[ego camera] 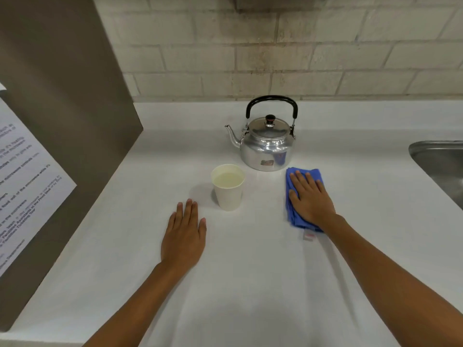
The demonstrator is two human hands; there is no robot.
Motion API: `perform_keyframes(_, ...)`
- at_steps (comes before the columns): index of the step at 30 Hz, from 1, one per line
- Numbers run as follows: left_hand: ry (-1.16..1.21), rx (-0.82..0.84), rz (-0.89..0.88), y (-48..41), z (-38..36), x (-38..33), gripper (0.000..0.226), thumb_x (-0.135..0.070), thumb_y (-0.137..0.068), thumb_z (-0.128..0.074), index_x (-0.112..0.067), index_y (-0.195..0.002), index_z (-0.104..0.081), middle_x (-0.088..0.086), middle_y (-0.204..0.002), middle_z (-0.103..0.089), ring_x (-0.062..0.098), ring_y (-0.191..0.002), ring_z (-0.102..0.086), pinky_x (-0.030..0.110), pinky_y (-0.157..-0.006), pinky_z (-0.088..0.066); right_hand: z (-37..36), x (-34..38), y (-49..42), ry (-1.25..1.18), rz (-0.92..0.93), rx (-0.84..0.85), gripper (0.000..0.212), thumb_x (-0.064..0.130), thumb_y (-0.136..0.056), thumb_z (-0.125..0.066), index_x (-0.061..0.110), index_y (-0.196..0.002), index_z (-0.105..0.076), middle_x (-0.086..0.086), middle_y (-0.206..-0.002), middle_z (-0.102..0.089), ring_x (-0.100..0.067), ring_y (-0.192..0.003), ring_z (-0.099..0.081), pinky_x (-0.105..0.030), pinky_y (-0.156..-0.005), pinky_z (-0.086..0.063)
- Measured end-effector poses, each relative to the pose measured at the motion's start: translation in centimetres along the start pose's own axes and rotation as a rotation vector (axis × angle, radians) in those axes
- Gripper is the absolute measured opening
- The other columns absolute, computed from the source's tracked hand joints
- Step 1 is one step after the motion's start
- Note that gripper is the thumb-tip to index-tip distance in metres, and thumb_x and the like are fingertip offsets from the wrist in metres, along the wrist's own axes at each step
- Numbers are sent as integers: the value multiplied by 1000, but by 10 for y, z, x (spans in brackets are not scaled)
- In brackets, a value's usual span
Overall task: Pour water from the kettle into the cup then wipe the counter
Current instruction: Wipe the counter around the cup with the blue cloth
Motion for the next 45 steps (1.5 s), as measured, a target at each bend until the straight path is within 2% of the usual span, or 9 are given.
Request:
perform_keyframes(4,1,-1,-1,-1,0,0,55,-34,-97,-13,-12,-145,2,3,-157,1,19,-144,5,30,-116,1,-3,26,12,4,-55,-5,55,31,-99,-21,15,-148,-2,-4,-159,-2,-23,-146,1,-41,-119,-1)
perform_keyframes(9,3,-5,-12,0,-1,1,55,-34,-97,-14,-11,-144,2,4,-157,1,19,-144,4,32,-117,0,-18,66,73,-53,280,-18,55,38,-98,-20,26,-146,4,11,-155,6,-9,-143,12,-30,-116,9)
perform_keyframes(11,6,-5,-15,-1,0,1,55,-34,-97,-14,-11,-144,2,3,-157,1,19,-144,5,32,-117,0,-10,31,65,-46,208,-20,54,37,-99,-23,27,-146,2,12,-155,6,-10,-144,8,-30,-117,7)
perform_keyframes(14,7,-1,-12,1,2,0,55,-34,-98,-14,-11,-144,2,3,-157,1,19,-144,5,31,-117,0,6,-37,44,6,-59,-12,54,32,-99,-27,19,-147,-5,-1,-159,-4,-19,-146,-2,-37,-118,-2)
perform_keyframes(18,3,1,-12,0,1,0,54,-34,-98,-14,-12,-144,3,3,-157,2,19,-144,5,31,-117,0,8,-50,44,-6,-197,-39,55,32,-99,-22,15,-148,-3,-5,-159,-4,-24,-146,-1,-41,-120,-4)
perform_keyframes(23,6,0,-7,-1,0,1,54,-34,-98,-13,-11,-144,3,3,-157,2,19,-144,6,31,-117,1,0,24,78,3,-81,-95,56,32,-99,-23,15,-148,-2,-4,-159,-4,-24,-146,-2,-40,-119,-3)
perform_keyframes(34,94,57,1,-3,-2,5,56,-35,-98,-17,-11,-144,5,3,-157,3,17,-144,6,29,-115,3,-23,151,135,-83,160,-6,57,39,-98,-11,21,-140,22,4,-148,26,-19,-136,29,-38,-115,17)
perform_keyframes(39,130,75,6,-4,-2,11,56,-35,-98,-18,-11,-144,5,4,-157,4,16,-144,7,28,-115,3,-29,184,141,-98,226,40,57,38,-98,-12,19,-145,15,1,-154,21,-22,-141,23,-49,-111,21)
perform_keyframes(45,90,63,33,-1,9,44,54,-32,-99,-16,-11,-144,2,5,-157,2,17,-144,5,29,-116,2,-33,223,131,-119,304,20,57,37,-98,-13,16,-145,12,-2,-156,16,-23,-141,22,-50,-109,22)
Point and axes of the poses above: each hand's wrist, its own y-axis away from the middle knuckle, its own z-axis out of the back of the hand, x = y × z, the point moved 9 cm from there along -y, towards the middle knuckle
